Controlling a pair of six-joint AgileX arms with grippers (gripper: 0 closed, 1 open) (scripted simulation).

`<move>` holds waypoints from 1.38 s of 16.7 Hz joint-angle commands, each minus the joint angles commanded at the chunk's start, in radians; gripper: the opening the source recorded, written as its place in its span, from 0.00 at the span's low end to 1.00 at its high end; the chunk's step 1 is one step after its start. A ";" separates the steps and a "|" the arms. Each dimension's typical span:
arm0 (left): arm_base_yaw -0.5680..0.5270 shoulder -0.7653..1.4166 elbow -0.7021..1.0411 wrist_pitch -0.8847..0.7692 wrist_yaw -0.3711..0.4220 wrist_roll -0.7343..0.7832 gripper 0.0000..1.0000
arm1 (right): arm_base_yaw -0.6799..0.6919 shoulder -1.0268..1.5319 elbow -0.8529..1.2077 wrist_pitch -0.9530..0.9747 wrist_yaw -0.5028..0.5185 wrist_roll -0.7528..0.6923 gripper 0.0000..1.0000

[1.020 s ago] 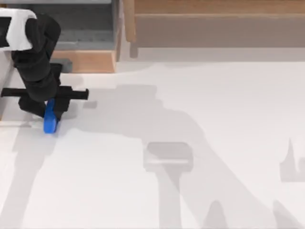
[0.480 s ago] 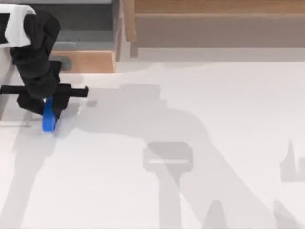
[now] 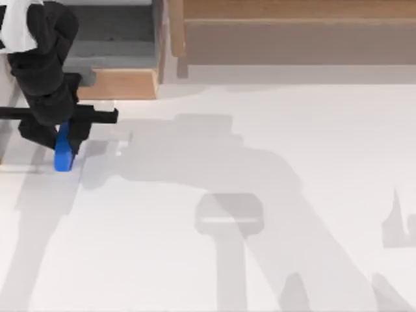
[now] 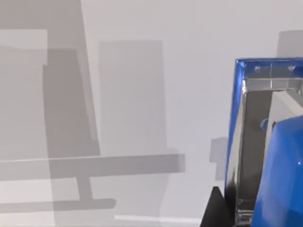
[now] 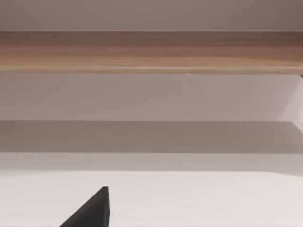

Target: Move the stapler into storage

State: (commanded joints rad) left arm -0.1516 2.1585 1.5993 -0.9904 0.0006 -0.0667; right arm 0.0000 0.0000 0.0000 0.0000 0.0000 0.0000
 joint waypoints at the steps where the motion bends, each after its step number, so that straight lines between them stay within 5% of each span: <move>1: 0.000 -0.001 0.001 0.000 0.000 0.001 0.00 | 0.000 0.000 0.000 0.000 0.000 0.000 1.00; 6: 0.060 -0.077 0.146 -0.056 -0.061 0.152 0.00 | 0.000 0.000 0.000 0.000 0.000 0.000 1.00; 13: 0.276 -0.070 0.551 -0.216 -0.147 0.482 0.00 | 0.000 0.000 0.000 0.000 0.000 0.000 1.00; 23: 0.477 0.424 0.907 -0.413 -0.023 0.468 0.00 | 0.000 0.000 0.000 0.000 0.000 0.000 1.00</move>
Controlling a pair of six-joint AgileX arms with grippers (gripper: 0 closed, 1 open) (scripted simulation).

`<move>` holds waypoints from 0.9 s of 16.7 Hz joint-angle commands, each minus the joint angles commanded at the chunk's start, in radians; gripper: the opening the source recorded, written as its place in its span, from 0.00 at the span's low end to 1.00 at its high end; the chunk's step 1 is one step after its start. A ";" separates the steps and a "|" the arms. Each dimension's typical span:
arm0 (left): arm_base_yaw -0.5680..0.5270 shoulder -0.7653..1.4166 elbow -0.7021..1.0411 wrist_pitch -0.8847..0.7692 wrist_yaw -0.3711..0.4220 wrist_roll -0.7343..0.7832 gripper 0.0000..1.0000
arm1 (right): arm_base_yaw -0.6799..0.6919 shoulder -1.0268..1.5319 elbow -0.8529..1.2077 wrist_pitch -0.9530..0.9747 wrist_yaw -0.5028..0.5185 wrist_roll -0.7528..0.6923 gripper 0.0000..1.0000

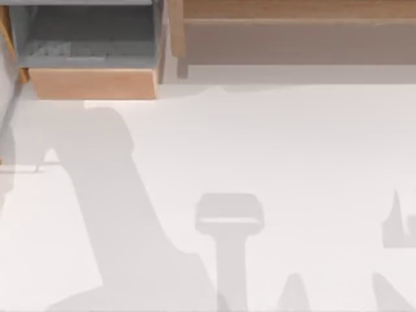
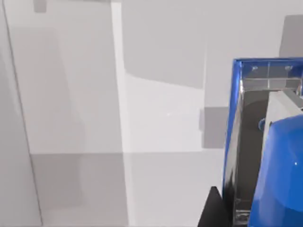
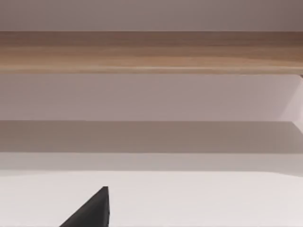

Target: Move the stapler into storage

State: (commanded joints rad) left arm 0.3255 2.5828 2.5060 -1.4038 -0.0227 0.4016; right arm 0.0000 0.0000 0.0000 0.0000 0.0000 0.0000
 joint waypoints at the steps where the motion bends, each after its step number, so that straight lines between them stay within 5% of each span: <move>1: 0.000 0.029 0.008 -0.015 0.009 -0.010 0.00 | 0.000 0.000 0.000 0.000 0.000 0.000 1.00; 15: -0.001 0.046 -0.045 0.015 0.015 -0.018 0.00 | 0.000 0.000 0.000 0.000 0.000 0.000 1.00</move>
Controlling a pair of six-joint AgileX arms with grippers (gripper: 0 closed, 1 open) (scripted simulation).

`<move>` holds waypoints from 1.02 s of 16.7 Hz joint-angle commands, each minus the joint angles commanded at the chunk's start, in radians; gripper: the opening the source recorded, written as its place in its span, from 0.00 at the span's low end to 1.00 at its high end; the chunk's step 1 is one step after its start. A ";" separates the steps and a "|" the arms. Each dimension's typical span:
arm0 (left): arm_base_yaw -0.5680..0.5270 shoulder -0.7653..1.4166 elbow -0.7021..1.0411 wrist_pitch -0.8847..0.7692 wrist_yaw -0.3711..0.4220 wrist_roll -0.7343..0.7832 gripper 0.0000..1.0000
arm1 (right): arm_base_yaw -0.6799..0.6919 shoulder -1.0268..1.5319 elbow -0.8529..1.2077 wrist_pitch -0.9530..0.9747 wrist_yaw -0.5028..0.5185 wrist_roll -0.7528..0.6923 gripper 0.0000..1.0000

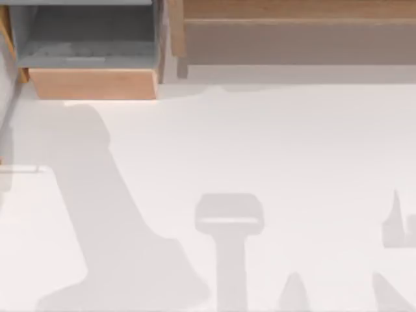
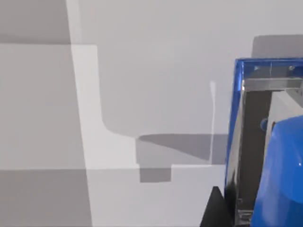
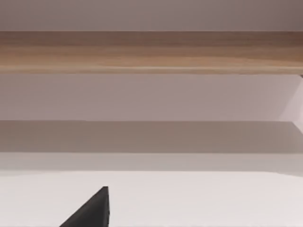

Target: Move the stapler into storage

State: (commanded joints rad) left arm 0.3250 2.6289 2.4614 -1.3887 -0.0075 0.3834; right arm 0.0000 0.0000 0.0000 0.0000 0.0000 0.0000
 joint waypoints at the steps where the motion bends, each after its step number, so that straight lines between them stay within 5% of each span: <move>1: 0.000 0.000 0.000 0.000 0.000 0.000 0.00 | 0.000 0.000 0.000 0.000 0.000 0.000 1.00; 2: 0.000 0.000 0.000 0.000 0.000 0.000 0.00 | 0.000 0.000 0.000 0.000 0.000 0.000 1.00; 15: 0.000 0.000 0.000 0.000 0.000 0.000 0.98 | 0.000 0.000 0.000 0.000 0.000 0.000 1.00; 17: 0.000 0.000 0.000 0.000 0.000 0.000 1.00 | 0.000 0.000 0.000 0.000 0.000 0.000 1.00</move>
